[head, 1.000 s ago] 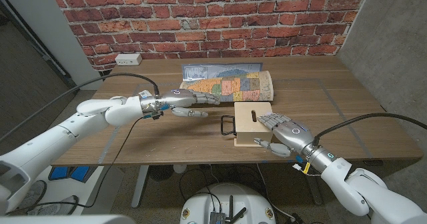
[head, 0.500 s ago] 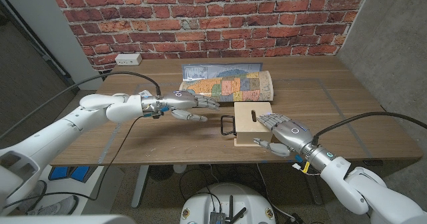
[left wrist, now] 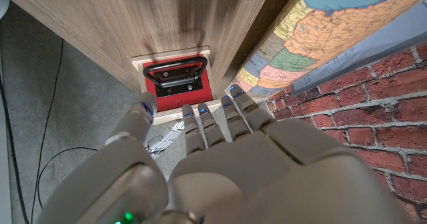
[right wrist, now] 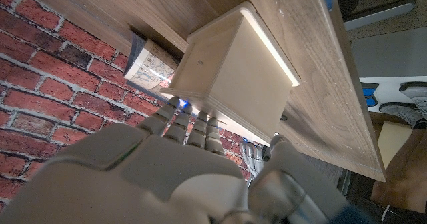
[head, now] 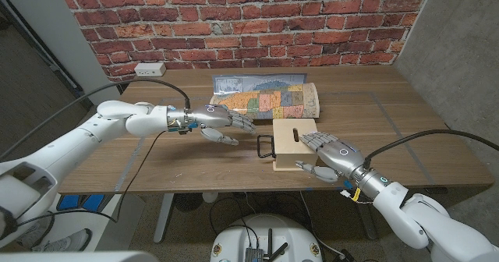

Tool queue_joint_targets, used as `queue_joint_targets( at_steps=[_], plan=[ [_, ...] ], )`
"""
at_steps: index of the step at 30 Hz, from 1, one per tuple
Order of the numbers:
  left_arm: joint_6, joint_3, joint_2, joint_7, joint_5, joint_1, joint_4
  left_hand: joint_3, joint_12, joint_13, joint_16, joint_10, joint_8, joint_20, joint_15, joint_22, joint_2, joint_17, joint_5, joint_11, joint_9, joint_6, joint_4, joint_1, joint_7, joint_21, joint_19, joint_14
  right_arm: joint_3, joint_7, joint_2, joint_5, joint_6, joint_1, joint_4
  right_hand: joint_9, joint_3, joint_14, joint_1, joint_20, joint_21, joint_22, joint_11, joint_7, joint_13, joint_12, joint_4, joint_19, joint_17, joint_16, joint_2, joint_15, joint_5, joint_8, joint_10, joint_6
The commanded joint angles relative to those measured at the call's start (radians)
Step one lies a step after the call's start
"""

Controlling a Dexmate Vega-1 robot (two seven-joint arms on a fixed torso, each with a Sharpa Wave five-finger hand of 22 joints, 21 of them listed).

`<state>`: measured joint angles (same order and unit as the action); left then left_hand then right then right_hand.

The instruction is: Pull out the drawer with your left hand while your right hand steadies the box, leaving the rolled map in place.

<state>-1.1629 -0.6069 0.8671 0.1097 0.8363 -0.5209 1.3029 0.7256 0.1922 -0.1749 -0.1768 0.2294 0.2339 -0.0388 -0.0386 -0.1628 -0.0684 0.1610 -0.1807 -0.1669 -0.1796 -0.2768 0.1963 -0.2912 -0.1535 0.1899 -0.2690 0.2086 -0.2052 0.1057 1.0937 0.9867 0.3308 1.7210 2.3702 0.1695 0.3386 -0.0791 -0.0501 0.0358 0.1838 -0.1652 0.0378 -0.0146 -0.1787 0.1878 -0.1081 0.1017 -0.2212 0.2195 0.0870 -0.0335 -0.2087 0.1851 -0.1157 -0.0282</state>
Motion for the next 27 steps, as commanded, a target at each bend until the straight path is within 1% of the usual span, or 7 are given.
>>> queue_joint_targets(
  at_steps=[1,6,12,16,27],
  plan=[
    [-0.085,-0.049,-0.025,0.047,0.114,0.106,-0.061,0.0,0.003,-0.004,-0.004,0.012,0.011,-0.139,-0.161,-0.002,0.011,0.003,-0.006,-0.003,-0.003,-0.019,0.006,-0.036,-0.005,0.001,-0.02,0.016,-0.037,0.005,-0.016,0.003,0.017,-0.032,-0.006,0.006,0.007,0.004,0.011,0.076,0.003,-0.001,-0.001,-0.007,-0.006,0.005,-0.002,0.001,-0.003,-0.002,0.039,-0.008,-0.002,0.004,-0.01,-0.005],
    [-0.104,-0.07,-0.032,0.088,0.167,0.142,-0.071,0.006,0.001,-0.004,-0.002,0.014,0.009,-0.131,-0.158,-0.002,0.018,0.003,-0.012,0.0,-0.003,-0.016,0.006,-0.079,-0.007,0.001,-0.032,0.022,-0.054,-0.002,-0.013,0.003,0.021,-0.048,-0.008,0.006,0.008,0.009,0.011,0.075,0.003,-0.001,0.0,-0.007,-0.006,0.005,-0.002,0.002,-0.003,-0.004,0.038,-0.011,-0.001,0.004,-0.01,-0.006],
    [-0.12,-0.107,-0.039,0.146,0.231,0.182,-0.082,0.014,-0.001,-0.004,-0.001,0.016,0.007,-0.134,-0.162,-0.002,0.029,0.003,-0.019,-0.003,-0.003,-0.013,0.007,-0.141,-0.012,0.0,-0.044,0.031,-0.057,0.0,0.002,-0.001,0.02,-0.058,-0.009,0.006,0.009,0.01,0.01,0.075,0.003,-0.001,0.0,-0.006,-0.006,0.004,0.0,0.002,-0.002,-0.005,0.038,-0.011,-0.001,0.004,-0.01,-0.006],
    [-0.129,-0.133,-0.04,0.171,0.249,0.205,-0.094,0.017,0.0,-0.005,-0.003,0.025,0.003,-0.134,-0.164,-0.002,0.039,0.003,-0.024,-0.002,-0.003,-0.002,0.006,-0.188,-0.004,-0.001,-0.049,0.042,-0.055,-0.003,0.014,-0.001,0.022,-0.058,-0.003,0.006,0.01,0.01,0.01,0.074,0.003,-0.001,0.001,-0.006,-0.006,0.004,0.0,0.002,-0.002,-0.005,0.038,-0.011,-0.001,0.004,-0.01,-0.006],
    [-0.137,-0.193,-0.04,0.228,0.299,0.251,-0.104,0.013,0.001,-0.006,-0.003,0.036,0.001,-0.132,-0.169,-0.003,0.057,0.004,-0.026,-0.011,-0.003,0.0,0.005,-0.24,-0.008,-0.002,-0.055,0.053,-0.048,0.007,0.033,-0.003,0.03,-0.045,0.004,0.006,0.012,0.006,0.012,0.073,0.003,-0.001,0.0,-0.004,-0.007,0.005,-0.002,0.003,-0.002,-0.003,0.037,-0.013,0.0,0.005,-0.014,-0.011]
  ],
)
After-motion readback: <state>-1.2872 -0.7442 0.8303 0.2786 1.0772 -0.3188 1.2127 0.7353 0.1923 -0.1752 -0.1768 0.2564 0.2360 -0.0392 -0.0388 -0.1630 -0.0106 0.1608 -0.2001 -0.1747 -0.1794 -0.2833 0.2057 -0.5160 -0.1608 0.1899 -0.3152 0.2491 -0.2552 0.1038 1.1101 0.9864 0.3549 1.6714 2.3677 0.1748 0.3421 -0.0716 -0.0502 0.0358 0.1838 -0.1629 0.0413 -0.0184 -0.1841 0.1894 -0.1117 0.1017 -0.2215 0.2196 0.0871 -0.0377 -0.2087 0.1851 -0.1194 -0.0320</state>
